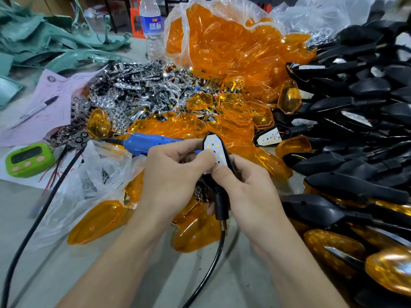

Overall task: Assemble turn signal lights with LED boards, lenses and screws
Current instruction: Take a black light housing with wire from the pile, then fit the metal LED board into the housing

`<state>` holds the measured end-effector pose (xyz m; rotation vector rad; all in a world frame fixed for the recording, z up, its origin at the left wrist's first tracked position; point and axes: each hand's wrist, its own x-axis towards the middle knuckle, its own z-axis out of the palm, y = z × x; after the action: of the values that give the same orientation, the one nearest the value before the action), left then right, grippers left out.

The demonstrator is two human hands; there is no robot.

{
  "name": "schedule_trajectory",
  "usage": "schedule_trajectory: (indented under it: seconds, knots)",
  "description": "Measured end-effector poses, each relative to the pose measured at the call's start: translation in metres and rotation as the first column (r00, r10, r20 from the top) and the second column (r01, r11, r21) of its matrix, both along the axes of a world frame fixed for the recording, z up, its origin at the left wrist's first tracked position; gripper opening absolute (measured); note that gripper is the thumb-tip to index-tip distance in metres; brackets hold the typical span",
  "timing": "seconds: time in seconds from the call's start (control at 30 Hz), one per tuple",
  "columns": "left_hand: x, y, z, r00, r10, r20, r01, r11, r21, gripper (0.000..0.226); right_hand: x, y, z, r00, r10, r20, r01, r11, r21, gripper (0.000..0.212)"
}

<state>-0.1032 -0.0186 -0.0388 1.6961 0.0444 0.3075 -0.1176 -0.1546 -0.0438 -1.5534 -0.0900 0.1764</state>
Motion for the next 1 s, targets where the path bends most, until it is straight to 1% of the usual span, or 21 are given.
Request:
schedule_trajectory:
  seconds: [0.1, 0.13, 0.2, 0.27, 0.33, 0.4, 0.47, 0.5, 0.53, 0.57, 0.6, 0.63, 0.7, 0.73, 0.77, 0.8, 0.87, 0.9, 0.93, 1.0]
  knots:
    - [-0.001, 0.001, -0.001, 0.998, -0.056, 0.016, 0.056, 0.997, -0.044, 0.018, 0.002, 0.0, 0.0, 0.996, -0.073, 0.05, 0.075, 0.997, -0.024, 0.022]
    - [-0.001, 0.002, -0.001, 0.997, -0.067, 0.024, 0.068, 0.996, -0.065, 0.021, 0.003, 0.0, 0.001, 0.995, -0.086, 0.055, 0.088, 0.995, -0.037, 0.021]
    - [-0.002, 0.003, -0.002, 0.996, -0.084, 0.023, 0.086, 0.992, -0.09, 0.035, 0.003, -0.001, 0.001, 0.994, -0.099, 0.052, 0.102, 0.993, -0.066, 0.021]
    - [-0.003, 0.001, 0.0, 0.996, -0.086, 0.024, 0.088, 0.988, -0.128, 0.031, 0.003, -0.001, 0.002, 0.995, -0.097, 0.017, 0.098, 0.994, -0.04, 0.022]
    - [-0.002, 0.001, 0.001, 0.999, -0.036, 0.007, 0.036, 0.983, -0.182, 0.028, 0.002, -0.001, 0.002, 0.996, -0.081, -0.03, 0.081, 0.997, 0.006, 0.02]
    - [0.001, 0.005, 0.003, 0.998, 0.052, -0.03, -0.058, 0.968, -0.246, 0.026, 0.002, -0.003, 0.003, 0.996, -0.063, -0.064, 0.066, 0.997, 0.048, 0.012]
    - [0.006, 0.012, 0.002, 0.987, 0.153, -0.057, -0.163, 0.944, -0.287, 0.023, 0.002, -0.005, 0.003, 0.993, -0.036, -0.117, 0.049, 0.993, 0.106, 0.01]
    - [0.009, 0.015, 0.001, 0.979, 0.196, -0.059, -0.205, 0.937, -0.282, 0.018, 0.003, -0.006, 0.003, 0.989, -0.019, -0.148, 0.04, 0.989, 0.141, 0.011]
    - [0.01, 0.015, 0.0, 0.973, 0.221, -0.061, -0.229, 0.936, -0.267, 0.018, 0.004, -0.007, 0.002, 0.984, -0.006, -0.179, 0.038, 0.984, 0.177, 0.011]
    - [0.011, 0.014, -0.001, 0.975, 0.218, -0.043, -0.222, 0.946, -0.237, 0.027, 0.004, -0.008, 0.002, 0.978, 0.004, -0.208, 0.042, 0.975, 0.217, 0.012]
    - [0.01, 0.012, -0.002, 0.984, 0.179, -0.01, -0.177, 0.963, -0.205, 0.036, 0.005, -0.008, 0.002, 0.973, 0.021, -0.229, 0.042, 0.962, 0.269, 0.016]
    - [0.008, 0.009, -0.003, 0.992, 0.121, 0.023, -0.116, 0.982, -0.152, 0.041, 0.005, -0.008, 0.002, 0.97, 0.043, -0.241, 0.039, 0.945, 0.324, 0.024]
    - [0.004, 0.002, -0.007, 0.998, 0.004, 0.058, -0.002, 0.999, -0.033, 0.041, 0.007, -0.009, 0.002, 0.967, 0.068, -0.247, 0.041, 0.911, 0.411, 0.047]
    - [0.002, 0.0, -0.008, 0.998, -0.038, 0.059, 0.039, 0.999, -0.011, 0.037, 0.007, -0.01, 0.001, 0.967, 0.059, -0.247, 0.053, 0.904, 0.425, 0.054]
    - [0.001, -0.001, -0.007, 0.996, -0.062, 0.058, 0.064, 0.998, -0.023, 0.034, 0.009, -0.012, 0.001, 0.969, 0.035, -0.244, 0.072, 0.905, 0.42, 0.055]
    - [-0.001, -0.001, -0.007, 0.996, -0.063, 0.066, 0.066, 0.997, -0.047, 0.032, 0.01, -0.013, 0.0, 0.971, 0.002, -0.238, 0.096, 0.913, 0.398, 0.051]
    - [-0.004, 0.001, -0.003, 0.994, -0.05, 0.1, 0.059, 0.995, -0.083, 0.029, 0.012, -0.015, -0.002, 0.976, -0.077, -0.204, 0.136, 0.946, 0.293, 0.029]
    - [-0.005, 0.002, -0.002, 0.991, -0.071, 0.111, 0.08, 0.993, -0.087, 0.027, 0.011, -0.015, -0.003, 0.979, -0.108, -0.172, 0.146, 0.963, 0.226, 0.018]
    - [-0.005, 0.001, -0.001, 0.988, -0.109, 0.111, 0.118, 0.99, -0.079, 0.025, 0.011, -0.013, -0.003, 0.983, -0.129, -0.129, 0.15, 0.974, 0.171, 0.013]
    - [-0.004, -0.001, -0.002, 0.982, -0.167, 0.089, 0.17, 0.985, -0.017, 0.024, 0.009, -0.009, -0.003, 0.988, -0.145, -0.044, 0.149, 0.984, 0.094, 0.012]
